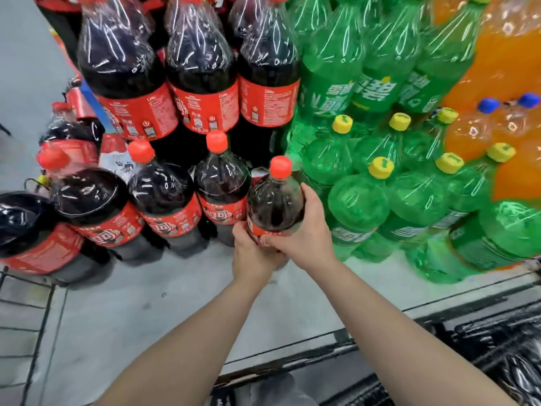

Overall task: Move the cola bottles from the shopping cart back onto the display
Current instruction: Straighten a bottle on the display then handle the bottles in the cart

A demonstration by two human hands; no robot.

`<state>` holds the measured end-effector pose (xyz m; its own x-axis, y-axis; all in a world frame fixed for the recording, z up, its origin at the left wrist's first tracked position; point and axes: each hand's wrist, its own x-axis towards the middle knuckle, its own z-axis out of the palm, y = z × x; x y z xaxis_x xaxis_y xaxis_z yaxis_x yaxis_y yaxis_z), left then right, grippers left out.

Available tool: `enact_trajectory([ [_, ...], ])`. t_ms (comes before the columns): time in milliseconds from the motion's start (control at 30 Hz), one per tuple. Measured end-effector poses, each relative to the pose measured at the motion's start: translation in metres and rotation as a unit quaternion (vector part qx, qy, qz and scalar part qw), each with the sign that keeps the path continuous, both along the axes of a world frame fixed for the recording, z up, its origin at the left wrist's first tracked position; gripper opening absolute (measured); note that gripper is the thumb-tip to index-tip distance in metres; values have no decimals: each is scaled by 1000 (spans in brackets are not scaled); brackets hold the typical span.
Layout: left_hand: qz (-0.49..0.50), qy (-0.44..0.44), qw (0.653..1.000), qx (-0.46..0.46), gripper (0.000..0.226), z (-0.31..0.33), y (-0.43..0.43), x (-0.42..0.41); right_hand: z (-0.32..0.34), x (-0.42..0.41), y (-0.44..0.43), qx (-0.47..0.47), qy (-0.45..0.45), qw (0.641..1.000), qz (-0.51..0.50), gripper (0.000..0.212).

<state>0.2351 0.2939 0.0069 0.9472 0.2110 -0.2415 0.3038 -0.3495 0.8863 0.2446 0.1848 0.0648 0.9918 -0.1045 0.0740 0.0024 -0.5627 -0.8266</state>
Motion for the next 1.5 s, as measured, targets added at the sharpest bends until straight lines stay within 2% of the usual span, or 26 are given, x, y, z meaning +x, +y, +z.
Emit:
enact_trajectory([
  [67,2,30,997,-69,88,-2,3,-3,-6,-3,1,14,-7,1000,-2,120],
  [133,18,87,983,-160,64,1,5,-11,-14,-9,3,32,9,999,-14,125],
  [233,2,191,949,-249,37,-2,11,-21,-20,-22,6,123,87,987,-49,126],
  [300,-31,218,931,-290,37,-11,16,-21,-21,-29,12,198,159,965,-66,106],
  [367,-49,221,919,-323,46,-16,17,-20,-28,-30,17,232,207,948,-75,83],
  [467,-53,222,919,-323,57,-24,14,-17,-36,-20,20,253,194,943,-99,66],
  [600,-58,236,918,-314,74,-30,6,-4,-37,-6,22,264,171,943,-110,72],
  [800,-61,238,924,-294,79,-28,1,34,-49,30,18,281,166,941,-87,69],
  [867,-58,238,926,-286,81,-30,-3,45,-53,43,16,273,176,943,-73,74],
  [967,-68,240,929,-272,79,-29,-4,55,-52,51,17,243,214,943,-73,97],
  [1000,-70,245,928,-271,79,-29,-4,55,-52,50,17,242,225,941,-74,99],
  [1033,-72,249,928,-269,79,-30,-2,54,-50,47,17,249,230,938,-75,93],
  [1167,-62,241,934,-256,64,-25,10,44,-40,25,11,263,210,936,-100,39],
  [1333,7,116,967,-229,35,7,9,11,-34,-30,9,283,103,921,-249,15],
  [1433,-55,77,971,-221,23,17,1,-17,-30,-80,7,287,29,893,-346,7],
  [1500,-111,64,967,-218,31,20,-9,-36,-32,-117,5,298,3,869,-394,12],
])
